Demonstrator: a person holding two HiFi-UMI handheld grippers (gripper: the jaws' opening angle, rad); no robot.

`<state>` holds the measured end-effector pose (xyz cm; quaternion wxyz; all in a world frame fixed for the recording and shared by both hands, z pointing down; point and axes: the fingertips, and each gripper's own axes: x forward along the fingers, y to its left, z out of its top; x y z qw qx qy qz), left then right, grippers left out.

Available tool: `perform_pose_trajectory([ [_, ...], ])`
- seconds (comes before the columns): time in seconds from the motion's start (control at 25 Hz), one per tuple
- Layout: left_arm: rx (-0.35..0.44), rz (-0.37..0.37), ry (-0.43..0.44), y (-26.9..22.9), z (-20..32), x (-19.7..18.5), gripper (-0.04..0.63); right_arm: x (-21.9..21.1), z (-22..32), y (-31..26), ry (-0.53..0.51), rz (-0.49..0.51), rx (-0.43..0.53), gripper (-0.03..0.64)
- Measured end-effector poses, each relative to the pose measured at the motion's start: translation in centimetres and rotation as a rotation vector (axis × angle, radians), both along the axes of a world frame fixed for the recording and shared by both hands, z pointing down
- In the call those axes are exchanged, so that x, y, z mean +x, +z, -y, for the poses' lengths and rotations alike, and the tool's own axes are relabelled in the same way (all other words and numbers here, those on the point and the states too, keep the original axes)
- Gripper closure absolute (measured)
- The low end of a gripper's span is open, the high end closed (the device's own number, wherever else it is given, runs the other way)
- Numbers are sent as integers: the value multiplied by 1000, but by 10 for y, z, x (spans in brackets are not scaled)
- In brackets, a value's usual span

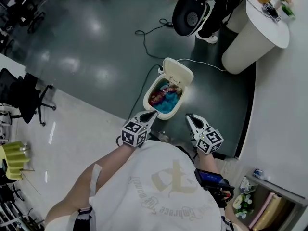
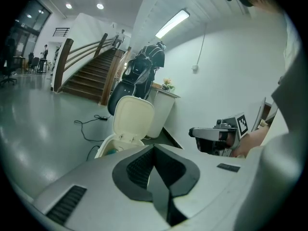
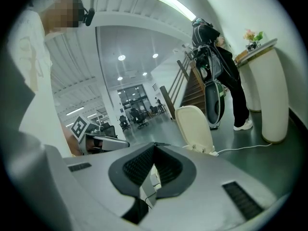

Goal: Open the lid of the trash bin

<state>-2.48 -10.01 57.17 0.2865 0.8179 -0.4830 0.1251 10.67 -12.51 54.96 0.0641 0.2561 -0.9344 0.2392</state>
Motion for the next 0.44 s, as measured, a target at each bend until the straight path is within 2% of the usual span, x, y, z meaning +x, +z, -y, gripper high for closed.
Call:
perform_pose_trajectory([
  [0.44, -8, 3, 10, 6, 4, 17, 581, 16, 2, 4, 26, 13, -6, 612],
])
